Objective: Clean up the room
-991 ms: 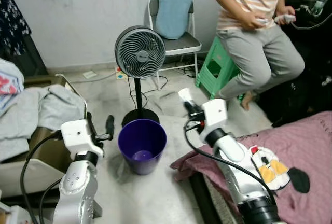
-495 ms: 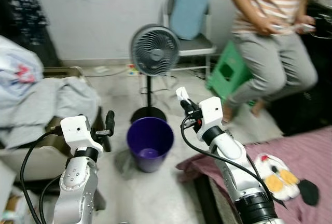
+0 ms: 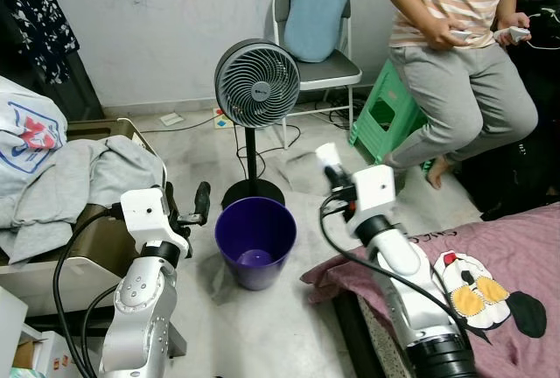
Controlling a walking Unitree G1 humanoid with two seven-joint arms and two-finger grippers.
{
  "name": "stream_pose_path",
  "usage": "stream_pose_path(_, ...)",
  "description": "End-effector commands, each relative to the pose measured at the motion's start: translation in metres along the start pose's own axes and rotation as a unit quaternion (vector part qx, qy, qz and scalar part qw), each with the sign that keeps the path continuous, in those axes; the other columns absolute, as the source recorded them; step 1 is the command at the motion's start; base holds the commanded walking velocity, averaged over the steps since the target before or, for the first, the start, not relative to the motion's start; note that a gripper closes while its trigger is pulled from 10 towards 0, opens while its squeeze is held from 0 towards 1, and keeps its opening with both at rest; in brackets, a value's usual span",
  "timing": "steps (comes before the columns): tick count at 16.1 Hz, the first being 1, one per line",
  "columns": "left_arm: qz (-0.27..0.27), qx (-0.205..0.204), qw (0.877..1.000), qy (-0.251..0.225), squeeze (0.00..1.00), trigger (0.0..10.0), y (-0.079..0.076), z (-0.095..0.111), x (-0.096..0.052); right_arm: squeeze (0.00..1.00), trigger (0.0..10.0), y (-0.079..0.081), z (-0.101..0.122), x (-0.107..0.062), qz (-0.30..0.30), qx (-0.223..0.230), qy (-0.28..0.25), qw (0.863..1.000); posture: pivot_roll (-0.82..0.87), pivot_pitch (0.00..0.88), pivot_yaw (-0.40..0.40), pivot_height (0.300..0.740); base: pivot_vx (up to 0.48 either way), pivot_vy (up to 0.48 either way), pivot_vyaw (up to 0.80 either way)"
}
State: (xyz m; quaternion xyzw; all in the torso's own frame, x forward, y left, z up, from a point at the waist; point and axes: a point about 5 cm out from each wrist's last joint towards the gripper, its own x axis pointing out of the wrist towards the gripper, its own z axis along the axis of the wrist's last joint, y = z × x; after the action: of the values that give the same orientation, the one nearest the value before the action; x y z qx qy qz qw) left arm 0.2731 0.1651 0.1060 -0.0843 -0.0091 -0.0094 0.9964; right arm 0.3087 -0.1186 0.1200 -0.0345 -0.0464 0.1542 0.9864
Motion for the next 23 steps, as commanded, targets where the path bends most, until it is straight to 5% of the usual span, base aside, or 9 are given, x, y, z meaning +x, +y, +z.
stream_pose_path(1, -0.005, 0.001, 1.0, 0.008, 0.0, 10.0, -0.001, -0.001, 0.003, 0.0, 10.0, -0.004, 0.005, 0.0, -0.012, -0.002, -0.011, 1.0, 0.0, 0.003, 0.014, 0.74, 0.0, 0.0, 0.0)
stream_pose_path(9, -0.016, 0.004, 1.0, 0.004, 0.0, 10.0, -0.004, 0.004, 0.007, 0.0, 10.0, 0.001, 0.005, 0.002, -0.006, 0.0, -0.01, 1.0, 0.02, 0.037, 0.011, 0.74, 0.0, 0.0, 0.0)
stream_pose_path(19, -0.001, 0.002, 0.999, 0.036, 0.0, 10.0, 0.004, -0.002, -0.016, 0.0, 10.0, 0.007, -0.009, -0.023, -0.006, 0.022, 0.042, 0.999, 0.03, 0.135, 0.005, 0.74, 0.0, 0.0, 0.0)
stream_pose_path(23, -0.008, -0.003, 0.999, 0.043, 0.0, 10.0, 0.003, -0.002, -0.018, 0.0, 10.0, 0.008, -0.009, -0.026, -0.004, 0.023, 0.049, 0.999, 0.03, 0.139, 0.007, 0.74, 0.0, 0.0, 0.75)
